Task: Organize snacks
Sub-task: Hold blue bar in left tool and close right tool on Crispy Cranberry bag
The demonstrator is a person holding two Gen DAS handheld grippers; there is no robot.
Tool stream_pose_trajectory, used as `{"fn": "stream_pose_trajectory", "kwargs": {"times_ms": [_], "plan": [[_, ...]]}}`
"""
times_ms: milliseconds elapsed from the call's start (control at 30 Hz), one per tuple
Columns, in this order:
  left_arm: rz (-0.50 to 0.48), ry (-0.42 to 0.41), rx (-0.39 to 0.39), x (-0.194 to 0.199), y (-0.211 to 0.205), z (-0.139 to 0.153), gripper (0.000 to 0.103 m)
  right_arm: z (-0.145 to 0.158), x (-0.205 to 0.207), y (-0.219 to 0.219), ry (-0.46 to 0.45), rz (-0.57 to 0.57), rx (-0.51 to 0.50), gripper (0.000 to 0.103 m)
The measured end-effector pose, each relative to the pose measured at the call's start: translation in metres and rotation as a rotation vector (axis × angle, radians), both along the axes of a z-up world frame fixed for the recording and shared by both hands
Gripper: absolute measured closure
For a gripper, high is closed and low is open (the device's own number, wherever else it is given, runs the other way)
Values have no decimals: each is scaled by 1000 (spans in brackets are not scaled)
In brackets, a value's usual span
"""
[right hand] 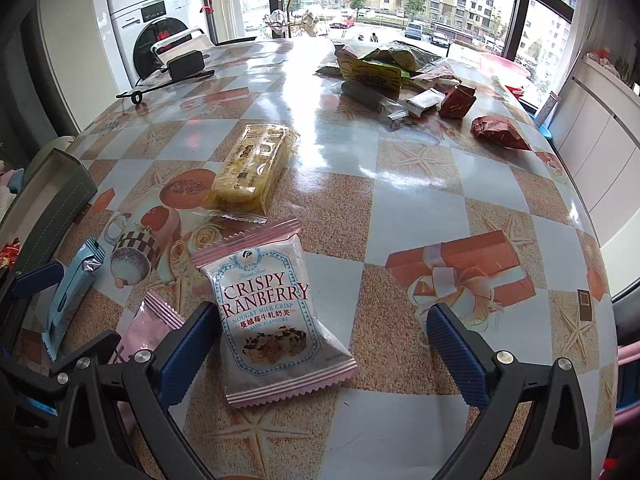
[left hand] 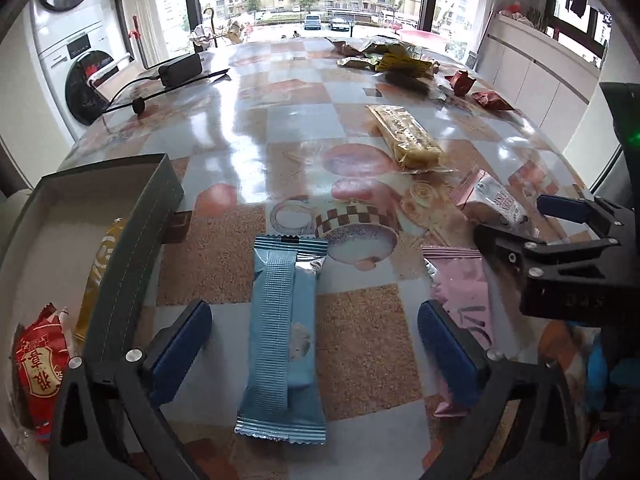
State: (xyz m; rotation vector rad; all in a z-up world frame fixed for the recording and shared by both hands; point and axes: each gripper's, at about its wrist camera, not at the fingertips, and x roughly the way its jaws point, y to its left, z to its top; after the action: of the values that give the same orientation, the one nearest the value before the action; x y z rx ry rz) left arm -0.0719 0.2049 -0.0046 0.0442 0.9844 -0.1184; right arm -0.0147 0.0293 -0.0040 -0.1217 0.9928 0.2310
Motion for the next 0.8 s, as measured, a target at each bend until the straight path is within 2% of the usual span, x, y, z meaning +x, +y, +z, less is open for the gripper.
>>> {"fn": "stream_pose_trajectory", "kwargs": {"times_ms": [800], "plan": [[19, -33, -1, -6, -1, -1, 0, 0, 1, 0, -1, 3, 0, 0]]}}
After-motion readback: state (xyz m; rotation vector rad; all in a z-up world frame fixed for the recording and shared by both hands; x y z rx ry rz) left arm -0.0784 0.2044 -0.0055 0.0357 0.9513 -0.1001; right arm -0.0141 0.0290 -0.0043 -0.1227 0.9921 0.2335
